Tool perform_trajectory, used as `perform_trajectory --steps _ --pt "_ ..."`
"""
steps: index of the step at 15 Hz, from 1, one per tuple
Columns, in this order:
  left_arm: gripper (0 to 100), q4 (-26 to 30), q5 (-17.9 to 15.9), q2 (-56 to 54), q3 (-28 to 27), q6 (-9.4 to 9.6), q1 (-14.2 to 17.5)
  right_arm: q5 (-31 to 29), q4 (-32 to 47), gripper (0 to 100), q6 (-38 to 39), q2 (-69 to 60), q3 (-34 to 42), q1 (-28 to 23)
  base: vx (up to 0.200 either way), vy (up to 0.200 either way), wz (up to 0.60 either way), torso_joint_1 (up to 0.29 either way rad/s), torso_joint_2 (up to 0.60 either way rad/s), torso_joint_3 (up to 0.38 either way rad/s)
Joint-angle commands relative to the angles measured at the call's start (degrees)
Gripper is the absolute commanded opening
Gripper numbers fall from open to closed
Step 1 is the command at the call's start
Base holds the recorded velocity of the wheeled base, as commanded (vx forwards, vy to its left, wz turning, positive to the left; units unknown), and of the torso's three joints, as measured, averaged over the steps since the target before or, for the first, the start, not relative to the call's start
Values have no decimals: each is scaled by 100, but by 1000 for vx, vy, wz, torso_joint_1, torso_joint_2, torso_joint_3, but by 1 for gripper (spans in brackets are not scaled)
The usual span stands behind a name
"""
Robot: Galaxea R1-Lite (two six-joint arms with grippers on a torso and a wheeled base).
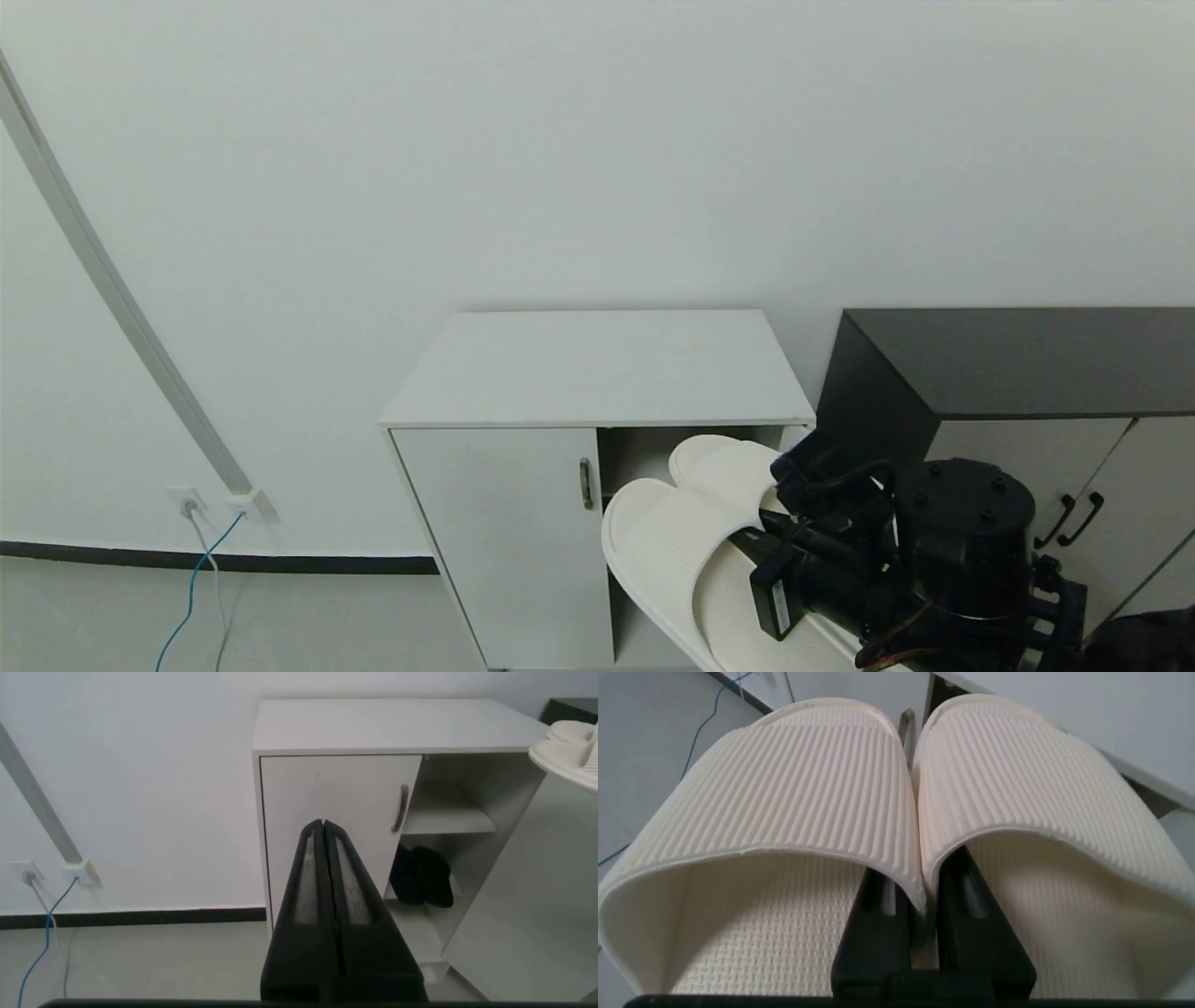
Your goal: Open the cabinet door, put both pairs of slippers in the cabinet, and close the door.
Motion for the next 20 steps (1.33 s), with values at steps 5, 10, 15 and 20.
perform_trajectory --steps 5,10,15,20 --pt "0 -2 0 4 1 -8 0 3 -5 0 0 45 26 5 0 0 0 -162 367 200" --pt "0 -2 0 4 1 1 0 -6 -22 0 -8 37 34 -4 0 0 0 -185 434 243" --pt "0 -2 0 4 1 1 0 -6 -137 0 -8 133 70 40 0 0 0 -224 552 317" --pt "0 -2 0 4 1 1 0 -6 -260 0 -17 247 87 93 0 0 0 -200 529 323"
